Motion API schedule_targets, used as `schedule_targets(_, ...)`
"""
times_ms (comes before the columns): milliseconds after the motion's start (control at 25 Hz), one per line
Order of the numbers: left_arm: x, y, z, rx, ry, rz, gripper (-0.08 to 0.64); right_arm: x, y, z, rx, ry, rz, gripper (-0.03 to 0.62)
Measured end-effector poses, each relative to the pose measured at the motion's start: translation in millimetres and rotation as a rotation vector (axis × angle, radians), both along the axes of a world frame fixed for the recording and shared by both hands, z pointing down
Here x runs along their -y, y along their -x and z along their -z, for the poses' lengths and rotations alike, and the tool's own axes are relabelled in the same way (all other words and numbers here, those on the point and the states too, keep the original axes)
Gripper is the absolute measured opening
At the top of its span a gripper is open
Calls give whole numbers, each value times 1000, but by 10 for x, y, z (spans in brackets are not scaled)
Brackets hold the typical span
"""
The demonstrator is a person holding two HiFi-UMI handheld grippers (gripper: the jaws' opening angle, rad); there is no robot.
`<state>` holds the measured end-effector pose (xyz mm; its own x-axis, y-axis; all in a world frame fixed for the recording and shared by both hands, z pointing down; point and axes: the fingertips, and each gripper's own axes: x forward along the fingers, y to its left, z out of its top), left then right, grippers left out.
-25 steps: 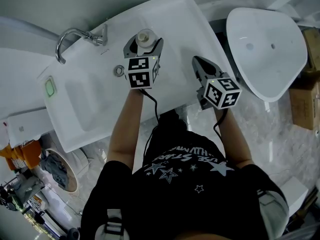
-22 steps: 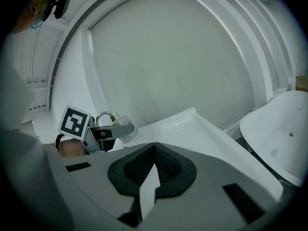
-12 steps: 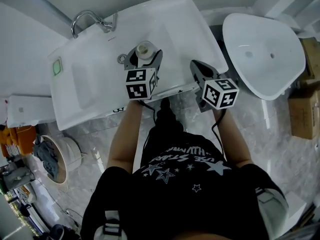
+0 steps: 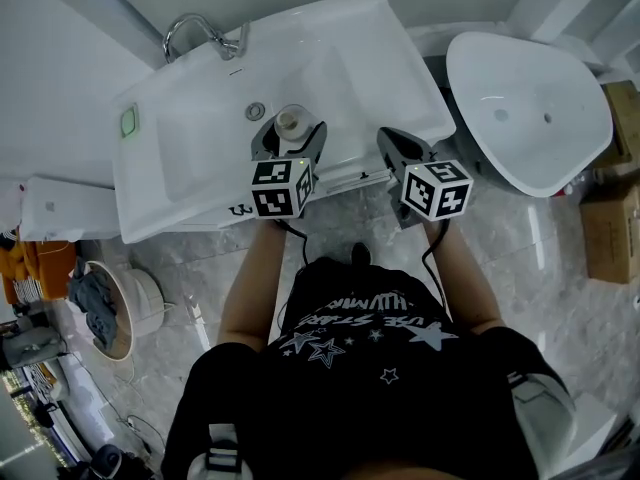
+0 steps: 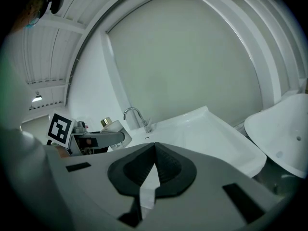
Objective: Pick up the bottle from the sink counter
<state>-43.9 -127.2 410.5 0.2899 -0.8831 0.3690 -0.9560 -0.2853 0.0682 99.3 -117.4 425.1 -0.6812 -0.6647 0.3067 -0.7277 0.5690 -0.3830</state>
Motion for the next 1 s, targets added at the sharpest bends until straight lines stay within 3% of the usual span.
schedule_targets(560, -808, 389, -78, -21, 28, -32, 341, -665, 402, 91, -32, -23, -17, 6)
schedule_targets(1000, -1472, 625, 46, -41, 5, -63, 341, -1356, 641, 238, -52, -55, -27, 6)
